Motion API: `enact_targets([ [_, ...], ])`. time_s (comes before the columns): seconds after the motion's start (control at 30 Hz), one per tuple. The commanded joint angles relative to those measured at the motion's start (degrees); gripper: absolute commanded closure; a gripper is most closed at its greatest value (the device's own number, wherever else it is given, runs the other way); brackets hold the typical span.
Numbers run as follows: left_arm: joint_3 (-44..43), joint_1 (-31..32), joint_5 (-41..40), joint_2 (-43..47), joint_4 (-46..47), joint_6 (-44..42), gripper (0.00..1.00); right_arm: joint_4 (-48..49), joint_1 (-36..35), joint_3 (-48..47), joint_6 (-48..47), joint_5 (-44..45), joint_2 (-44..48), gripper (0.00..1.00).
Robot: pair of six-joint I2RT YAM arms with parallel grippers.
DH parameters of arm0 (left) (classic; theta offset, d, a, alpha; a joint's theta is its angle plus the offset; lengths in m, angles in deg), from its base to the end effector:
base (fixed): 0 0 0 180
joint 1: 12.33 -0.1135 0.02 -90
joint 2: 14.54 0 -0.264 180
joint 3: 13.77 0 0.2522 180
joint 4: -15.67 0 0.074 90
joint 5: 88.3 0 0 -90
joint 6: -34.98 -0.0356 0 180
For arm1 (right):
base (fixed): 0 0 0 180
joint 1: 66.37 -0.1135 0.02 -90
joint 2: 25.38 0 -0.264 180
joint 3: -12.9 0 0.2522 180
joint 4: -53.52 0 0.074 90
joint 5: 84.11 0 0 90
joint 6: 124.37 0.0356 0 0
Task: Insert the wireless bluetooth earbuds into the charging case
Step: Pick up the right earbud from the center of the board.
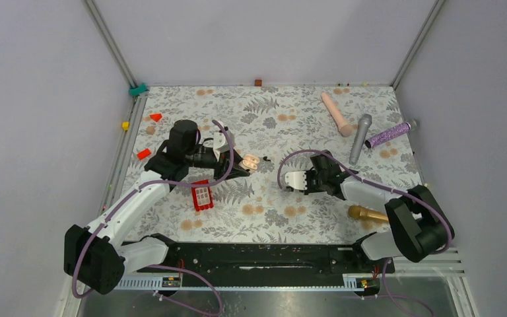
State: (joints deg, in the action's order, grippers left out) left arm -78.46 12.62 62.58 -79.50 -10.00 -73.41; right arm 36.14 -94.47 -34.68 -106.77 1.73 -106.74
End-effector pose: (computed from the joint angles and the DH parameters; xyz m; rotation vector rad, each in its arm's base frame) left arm 0.2068 -0.1305 0.3116 1.2953 1.4459 -1.1342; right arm 0.2269 0.1241 0.1490 -1.9242 1.5591 -0.2459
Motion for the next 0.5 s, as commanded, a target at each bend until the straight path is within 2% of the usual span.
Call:
enact_targets([
  [0.0, 0.22, -0.16, 2.34, 0.38, 2.89, -0.33, 1.00, -4.86, 0.32, -3.31, 4.76, -4.56, 6.99, 0.70],
  [0.23, 0.15, 0.35, 1.86, -0.79, 3.00, -0.32, 1.00, -19.25, 0.37, -10.56, 12.23, -12.13, 17.35, 0.69],
  [0.47, -0.38, 4.00, -4.11, -3.41, 2.98, -0.66, 1.00, -33.58, 0.32, -20.27, 22.61, -24.11, 23.35, 0.69],
])
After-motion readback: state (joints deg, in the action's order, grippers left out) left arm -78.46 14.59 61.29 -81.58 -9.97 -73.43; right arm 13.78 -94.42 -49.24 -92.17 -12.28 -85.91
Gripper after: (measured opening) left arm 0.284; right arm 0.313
